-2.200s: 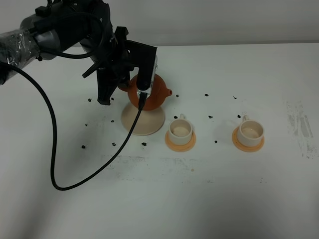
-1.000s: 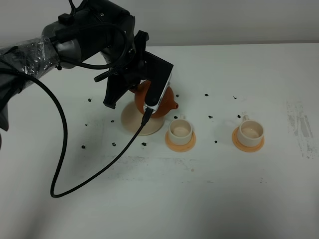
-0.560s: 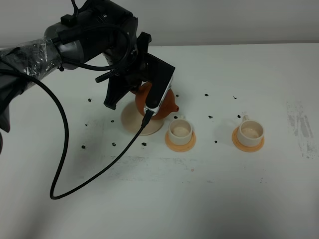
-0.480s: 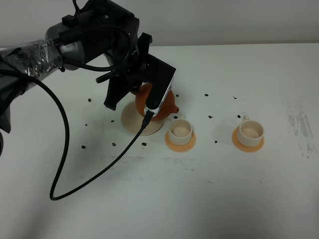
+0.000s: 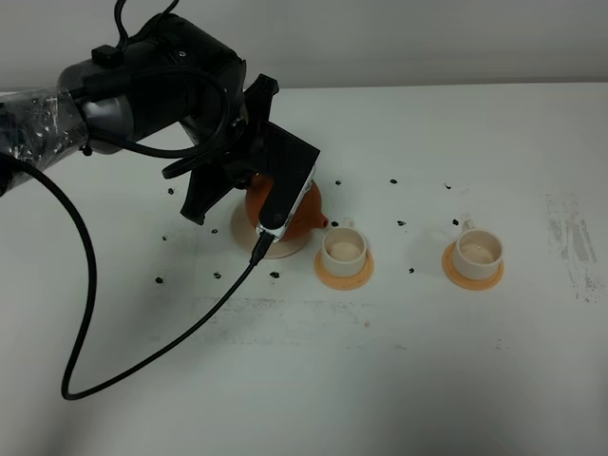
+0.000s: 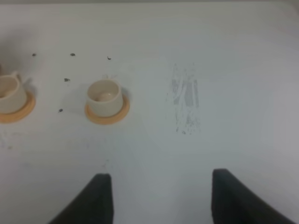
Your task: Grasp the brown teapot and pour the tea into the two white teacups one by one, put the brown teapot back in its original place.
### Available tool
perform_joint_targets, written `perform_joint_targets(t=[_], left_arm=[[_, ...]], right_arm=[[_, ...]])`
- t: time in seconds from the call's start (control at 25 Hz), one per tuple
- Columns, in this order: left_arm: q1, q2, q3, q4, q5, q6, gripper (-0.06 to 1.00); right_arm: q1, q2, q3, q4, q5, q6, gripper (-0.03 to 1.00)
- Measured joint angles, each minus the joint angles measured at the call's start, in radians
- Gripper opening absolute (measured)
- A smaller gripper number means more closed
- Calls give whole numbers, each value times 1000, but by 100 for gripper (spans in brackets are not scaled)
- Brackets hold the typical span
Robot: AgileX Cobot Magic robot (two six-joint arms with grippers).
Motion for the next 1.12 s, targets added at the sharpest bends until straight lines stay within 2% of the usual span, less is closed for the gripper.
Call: perform_joint_targets(t=[0.28, 1.12], left_arm=[[0, 5, 7, 30, -74, -16, 12], [-49, 50, 8, 140, -129, -21, 12]], right_arm=[[0, 0, 0, 0, 0, 0, 49], [0, 0, 0, 0, 0, 0, 49]])
